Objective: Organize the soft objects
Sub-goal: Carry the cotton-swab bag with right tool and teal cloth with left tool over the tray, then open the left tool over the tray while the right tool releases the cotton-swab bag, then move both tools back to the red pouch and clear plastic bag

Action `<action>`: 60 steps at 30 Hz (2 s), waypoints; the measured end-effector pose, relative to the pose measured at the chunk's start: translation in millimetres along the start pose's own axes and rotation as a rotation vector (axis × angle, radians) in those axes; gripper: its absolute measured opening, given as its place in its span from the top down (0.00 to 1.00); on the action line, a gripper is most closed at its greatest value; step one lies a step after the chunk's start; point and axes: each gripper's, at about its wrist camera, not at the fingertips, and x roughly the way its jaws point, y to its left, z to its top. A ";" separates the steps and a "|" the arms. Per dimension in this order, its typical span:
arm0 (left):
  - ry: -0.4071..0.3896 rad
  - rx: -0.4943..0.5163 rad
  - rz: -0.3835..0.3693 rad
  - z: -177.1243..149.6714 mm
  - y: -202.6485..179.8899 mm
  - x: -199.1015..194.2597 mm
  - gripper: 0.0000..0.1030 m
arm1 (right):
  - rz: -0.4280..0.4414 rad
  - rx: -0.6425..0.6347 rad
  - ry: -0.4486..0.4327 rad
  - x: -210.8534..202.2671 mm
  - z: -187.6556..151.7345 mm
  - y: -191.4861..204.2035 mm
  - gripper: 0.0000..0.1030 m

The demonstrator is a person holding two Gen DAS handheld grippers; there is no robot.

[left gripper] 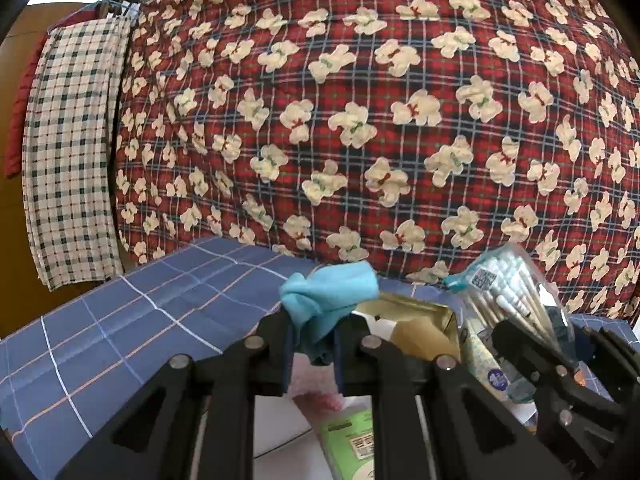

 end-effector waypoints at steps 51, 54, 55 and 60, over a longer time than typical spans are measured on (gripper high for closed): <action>0.078 -0.026 0.003 -18.4 18.3 4.8 0.27 | 0.078 -0.054 0.035 -2.9 6.9 10.8 0.33; 0.084 -0.007 -0.017 -17.6 9.9 2.9 0.26 | 0.041 -0.041 0.026 -8.1 9.8 1.5 0.33; 0.084 -0.002 -0.023 -16.5 7.5 1.4 0.23 | 0.026 -0.034 0.022 -11.1 10.7 -4.1 0.33; 0.073 0.067 -0.101 -7.1 -19.4 -11.4 0.10 | -0.151 0.032 0.049 -23.4 13.1 -49.4 0.33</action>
